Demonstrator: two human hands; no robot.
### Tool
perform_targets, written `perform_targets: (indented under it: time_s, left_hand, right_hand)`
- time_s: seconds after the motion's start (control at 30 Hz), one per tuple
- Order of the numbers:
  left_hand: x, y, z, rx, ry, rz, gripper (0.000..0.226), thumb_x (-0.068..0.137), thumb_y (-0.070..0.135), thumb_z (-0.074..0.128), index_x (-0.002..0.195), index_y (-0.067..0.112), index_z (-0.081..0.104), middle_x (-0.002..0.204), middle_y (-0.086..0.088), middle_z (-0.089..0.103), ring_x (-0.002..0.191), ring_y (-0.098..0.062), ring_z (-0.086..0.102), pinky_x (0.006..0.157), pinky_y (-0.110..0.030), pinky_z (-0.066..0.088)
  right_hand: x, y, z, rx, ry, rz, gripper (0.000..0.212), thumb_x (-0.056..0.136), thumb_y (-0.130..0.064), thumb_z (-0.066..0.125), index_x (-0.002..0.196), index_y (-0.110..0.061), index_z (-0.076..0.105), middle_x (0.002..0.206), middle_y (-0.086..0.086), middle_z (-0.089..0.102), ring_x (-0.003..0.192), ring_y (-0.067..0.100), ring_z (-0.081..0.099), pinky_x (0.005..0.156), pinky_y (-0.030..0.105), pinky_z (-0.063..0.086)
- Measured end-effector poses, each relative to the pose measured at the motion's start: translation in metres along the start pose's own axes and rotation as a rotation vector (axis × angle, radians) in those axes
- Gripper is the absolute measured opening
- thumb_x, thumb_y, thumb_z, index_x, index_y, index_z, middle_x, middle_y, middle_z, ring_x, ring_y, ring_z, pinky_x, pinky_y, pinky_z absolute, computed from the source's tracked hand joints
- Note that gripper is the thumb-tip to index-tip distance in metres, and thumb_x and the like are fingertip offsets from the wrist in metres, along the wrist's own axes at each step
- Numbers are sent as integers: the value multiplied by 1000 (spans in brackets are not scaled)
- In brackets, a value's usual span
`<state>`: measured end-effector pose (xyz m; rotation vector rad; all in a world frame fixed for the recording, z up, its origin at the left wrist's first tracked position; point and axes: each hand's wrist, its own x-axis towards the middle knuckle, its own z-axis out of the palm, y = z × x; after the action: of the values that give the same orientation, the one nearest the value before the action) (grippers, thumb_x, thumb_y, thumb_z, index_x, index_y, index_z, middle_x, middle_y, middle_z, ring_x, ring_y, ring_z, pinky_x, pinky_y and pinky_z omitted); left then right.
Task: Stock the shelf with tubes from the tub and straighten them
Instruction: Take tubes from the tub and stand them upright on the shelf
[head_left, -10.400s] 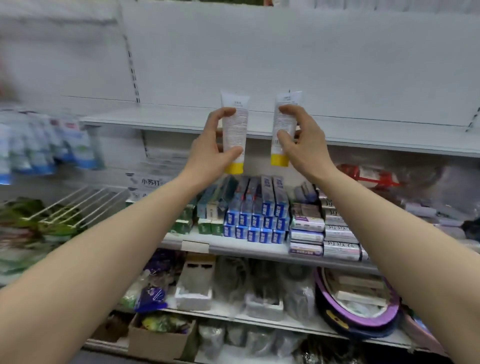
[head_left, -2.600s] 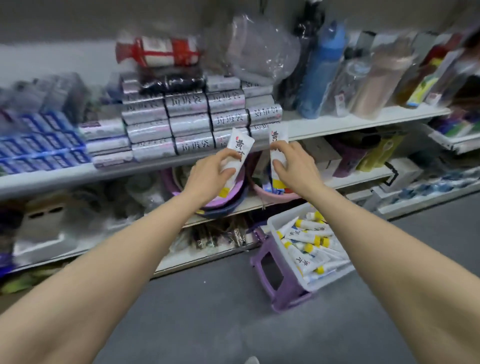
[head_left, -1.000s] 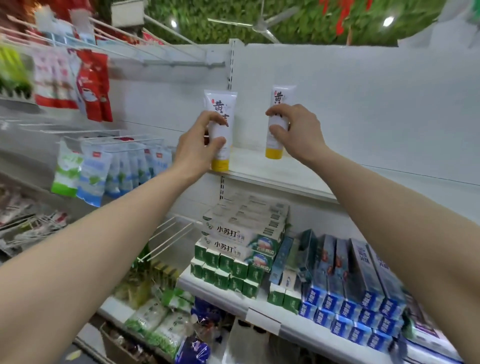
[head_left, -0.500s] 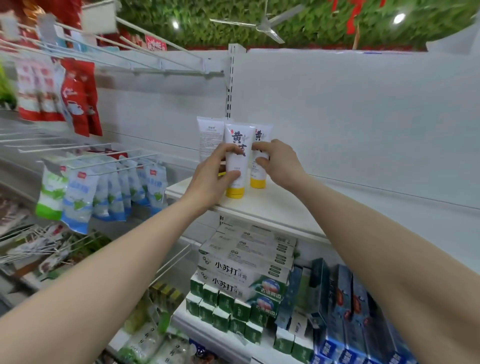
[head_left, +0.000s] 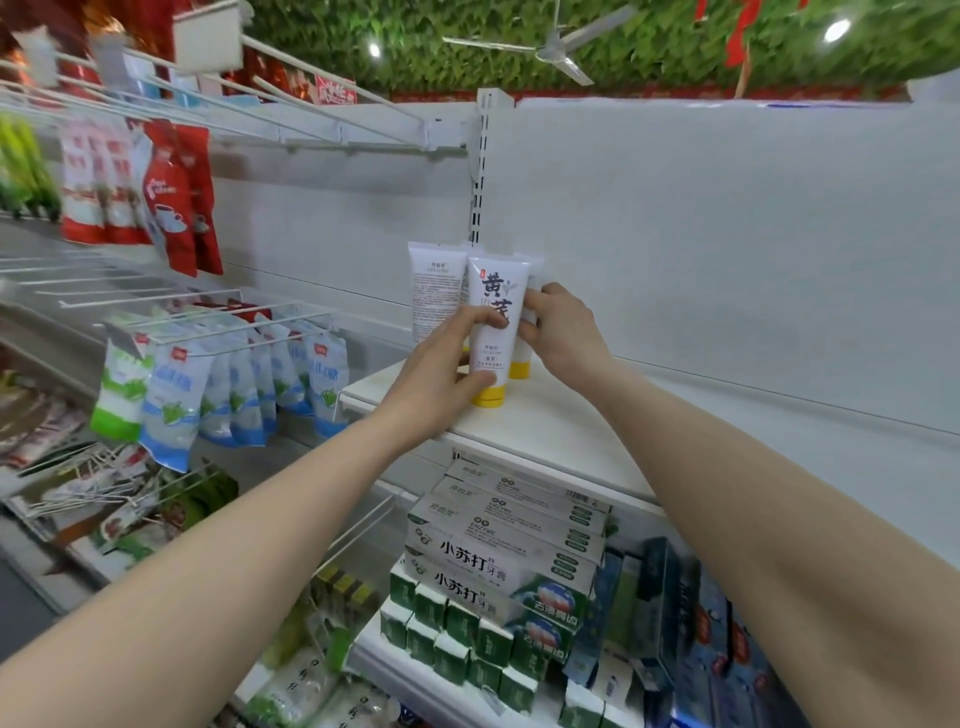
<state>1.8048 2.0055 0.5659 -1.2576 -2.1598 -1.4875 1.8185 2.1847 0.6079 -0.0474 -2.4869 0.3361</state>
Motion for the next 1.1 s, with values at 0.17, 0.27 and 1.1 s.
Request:
perform_targets:
  time_s: [0.17, 0.27, 1.1]
  left_hand:
    - [-4, 1, 3, 104, 18, 13, 50, 85, 9, 62, 114, 46, 43, 135, 9, 44, 112, -16, 56, 88, -41, 54]
    - [-12, 5, 2, 202, 81, 37, 49, 86, 13, 62, 126, 36, 44, 136, 6, 44, 121, -16, 49, 98, -43, 48]
    - [-199, 167, 102, 540, -27, 306, 49, 92, 26, 60, 139, 18, 44, 135, -6, 51, 121, -27, 48, 98, -38, 42]
  right_hand:
    - [-12, 4, -5, -10, -25, -32, 39, 96, -21, 50, 134, -28, 51, 116, 9, 50, 100, 32, 54, 85, 32, 39]
    - [-26, 10, -19, -50, -11, -38, 46, 97, -17, 48, 141, -30, 43, 131, 8, 45, 104, 32, 55, 88, 31, 38]
    - [-369, -16, -172, -739, -62, -38, 47, 95, -29, 53, 140, -18, 43, 133, 14, 49, 113, 34, 51, 88, 44, 44]
